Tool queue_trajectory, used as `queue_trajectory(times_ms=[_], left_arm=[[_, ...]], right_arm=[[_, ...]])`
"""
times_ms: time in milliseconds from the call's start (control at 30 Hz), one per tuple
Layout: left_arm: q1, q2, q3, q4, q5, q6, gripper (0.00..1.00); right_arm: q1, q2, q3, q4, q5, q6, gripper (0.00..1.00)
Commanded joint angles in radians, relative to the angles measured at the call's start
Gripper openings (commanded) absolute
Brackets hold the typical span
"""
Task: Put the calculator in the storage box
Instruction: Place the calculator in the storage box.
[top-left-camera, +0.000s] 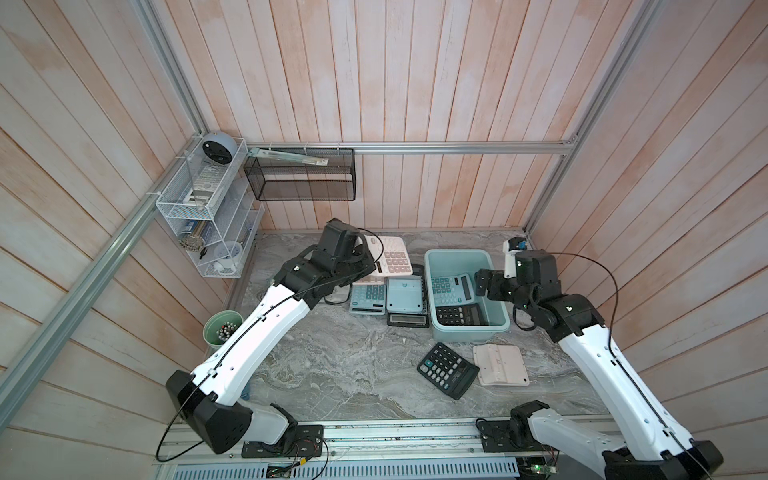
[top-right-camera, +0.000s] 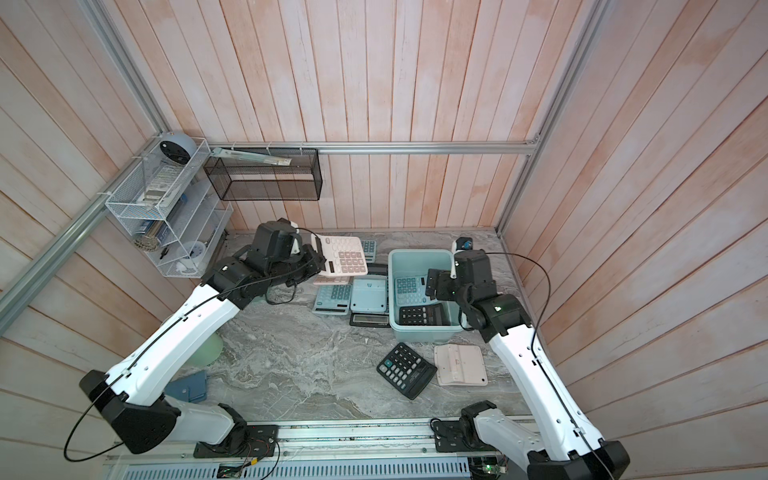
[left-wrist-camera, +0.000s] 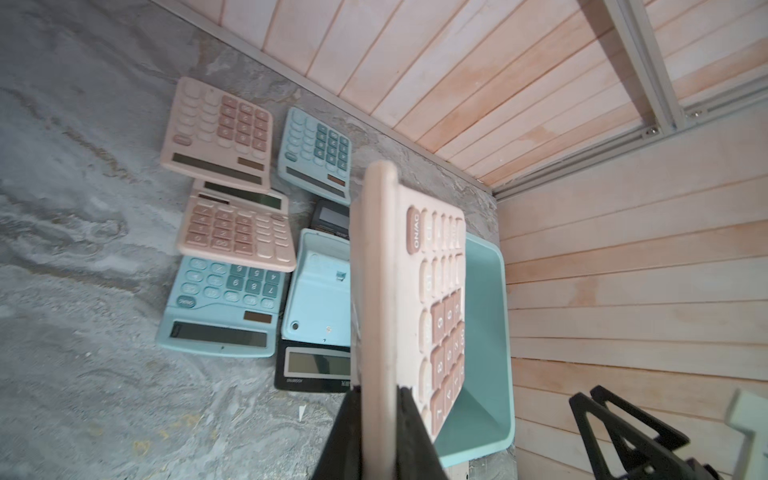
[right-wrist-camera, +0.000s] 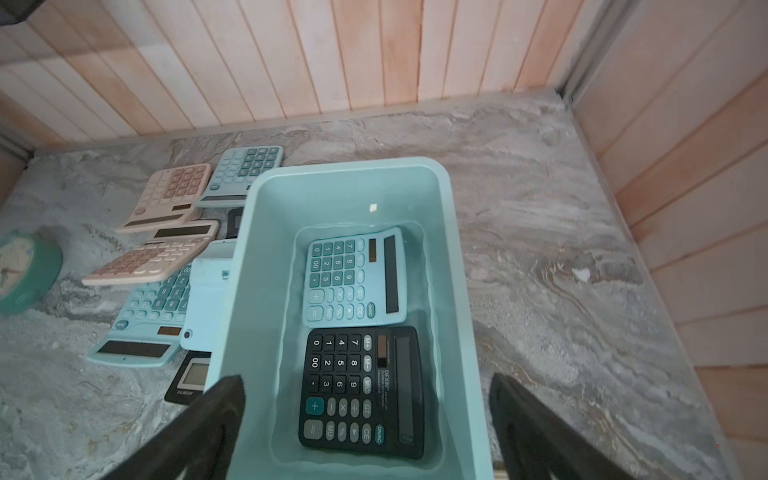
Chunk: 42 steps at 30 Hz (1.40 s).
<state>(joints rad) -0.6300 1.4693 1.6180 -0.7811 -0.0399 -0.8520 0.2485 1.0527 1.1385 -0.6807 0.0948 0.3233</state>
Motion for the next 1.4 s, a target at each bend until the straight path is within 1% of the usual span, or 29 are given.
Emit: queue_trajectory(times_ms=[0,33,100,167,333,433,567,733,967,1233,1367], left_arm=[[-0.066,0.109,0.123,0.059,-0.046,0.038,0.0],[-0.087,0.159,0.167,0.054,-0.046,0.044,0.0],[-0.123,0.249,0.255,0.037,-0.048,0.053,0.0],[-0.157,0.345,0.355,0.002,-0.052,0.06,0.0],[-0.199,0.544,0.529,-0.043,-0.025,0.053,0.0],[-0.209,0.648,0.597,-0.062,0.002,0.043,0.0],[-0.218,0.75,0.642,-0.051,0.039,0.029,0.0],[-0.227,0.839,0.686,-0.042,0.062,0.01,0.0],[-0.229,0.891,0.684,-0.032,0.058,-0.015,0.0],[-0.224,0.904,0.686,-0.052,-0.043,-0.029,0.0],[-0.223,0.903,0.687,-0.069,-0.082,-0.037,0.0]], right_arm=[[-0.132,0.015,-0.046,-0.057,-0.244,0.107,0.98],[-0.165,0.018,-0.053,-0.057,-0.248,0.116,0.98],[-0.196,0.017,-0.064,-0.059,-0.215,0.143,0.98],[-0.208,0.022,-0.065,-0.071,-0.16,0.18,0.98],[-0.225,0.057,-0.055,-0.124,-0.039,0.259,0.98],[-0.227,0.073,-0.049,-0.146,0.016,0.286,0.98],[-0.227,0.068,-0.066,-0.135,0.015,0.292,0.98],[-0.226,0.055,-0.084,-0.115,0.002,0.296,0.98],[-0.227,0.044,-0.11,-0.089,-0.03,0.295,0.98],[-0.228,0.02,-0.154,-0.041,-0.103,0.284,0.98],[-0.226,0.015,-0.152,-0.042,-0.115,0.278,0.98]])
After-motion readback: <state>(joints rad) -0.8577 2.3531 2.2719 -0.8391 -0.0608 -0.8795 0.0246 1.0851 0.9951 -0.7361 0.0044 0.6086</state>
